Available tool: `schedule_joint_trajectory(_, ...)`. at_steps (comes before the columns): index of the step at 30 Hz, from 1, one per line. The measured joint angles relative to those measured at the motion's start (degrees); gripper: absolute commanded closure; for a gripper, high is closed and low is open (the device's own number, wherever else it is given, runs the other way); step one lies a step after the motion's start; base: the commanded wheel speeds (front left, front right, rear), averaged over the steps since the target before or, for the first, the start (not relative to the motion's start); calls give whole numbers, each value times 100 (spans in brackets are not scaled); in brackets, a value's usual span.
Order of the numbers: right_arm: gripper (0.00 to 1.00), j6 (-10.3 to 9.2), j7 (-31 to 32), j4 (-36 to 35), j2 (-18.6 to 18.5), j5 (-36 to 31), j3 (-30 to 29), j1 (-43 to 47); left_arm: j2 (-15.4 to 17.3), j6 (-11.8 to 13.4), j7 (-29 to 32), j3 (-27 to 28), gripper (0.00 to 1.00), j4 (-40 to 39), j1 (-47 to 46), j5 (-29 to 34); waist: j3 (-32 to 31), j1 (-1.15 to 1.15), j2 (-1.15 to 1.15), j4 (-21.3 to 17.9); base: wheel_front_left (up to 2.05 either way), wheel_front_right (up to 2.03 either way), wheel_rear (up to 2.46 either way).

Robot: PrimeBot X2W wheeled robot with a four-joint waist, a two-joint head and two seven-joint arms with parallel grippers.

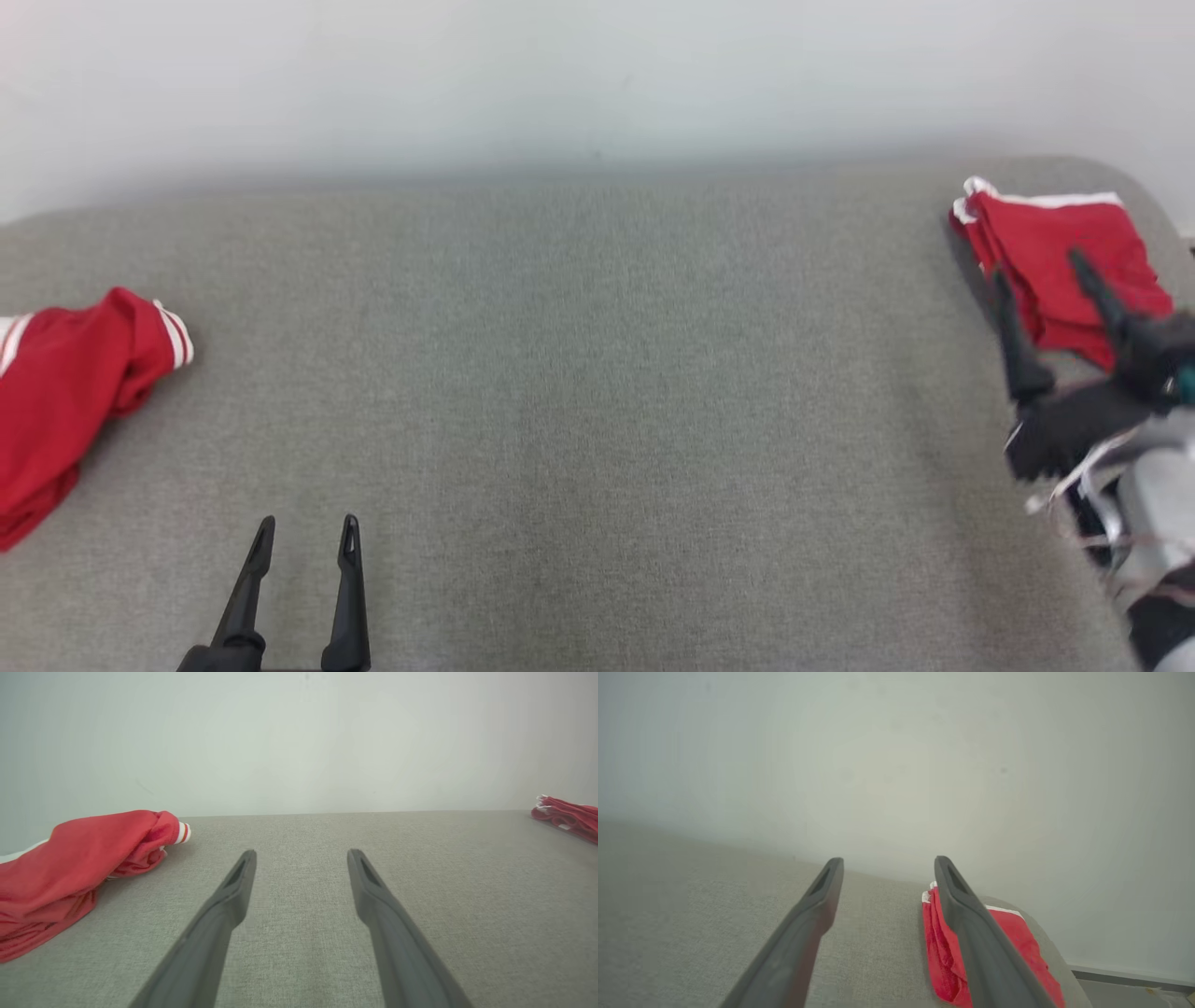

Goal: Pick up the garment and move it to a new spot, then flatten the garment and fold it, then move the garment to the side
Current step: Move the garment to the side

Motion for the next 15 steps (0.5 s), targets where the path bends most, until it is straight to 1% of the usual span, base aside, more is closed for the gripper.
schedule_joint_trajectory(2,0,-1,0,-390,226,-126,-330,424,3,-3,0,8,0,26,11,-2,-127,0,0,6,0,0,0)
schedule_joint_trajectory(6,0,-1,0,-1190,541,-474,-1053,1220,2,-15,0,-32,0,73,10,8,-310,0,0,66,0,0,0)
schedule_joint_trajectory(8,0,-1,-1,-1547,777,-595,-1408,1662,1,-40,0,-73,0,100,10,52,-365,1,0,130,0,0,0)
schedule_joint_trajectory(11,0,-1,-1,-2071,1144,-760,-1610,2329,2,-47,0,-97,0,132,14,65,-452,1,0,213,0,0,0)
schedule_joint_trajectory(15,0,-1,-1,-2557,1478,-850,-1823,2956,2,-47,0,-96,0,138,78,65,-553,1,0,269,0,0,0)
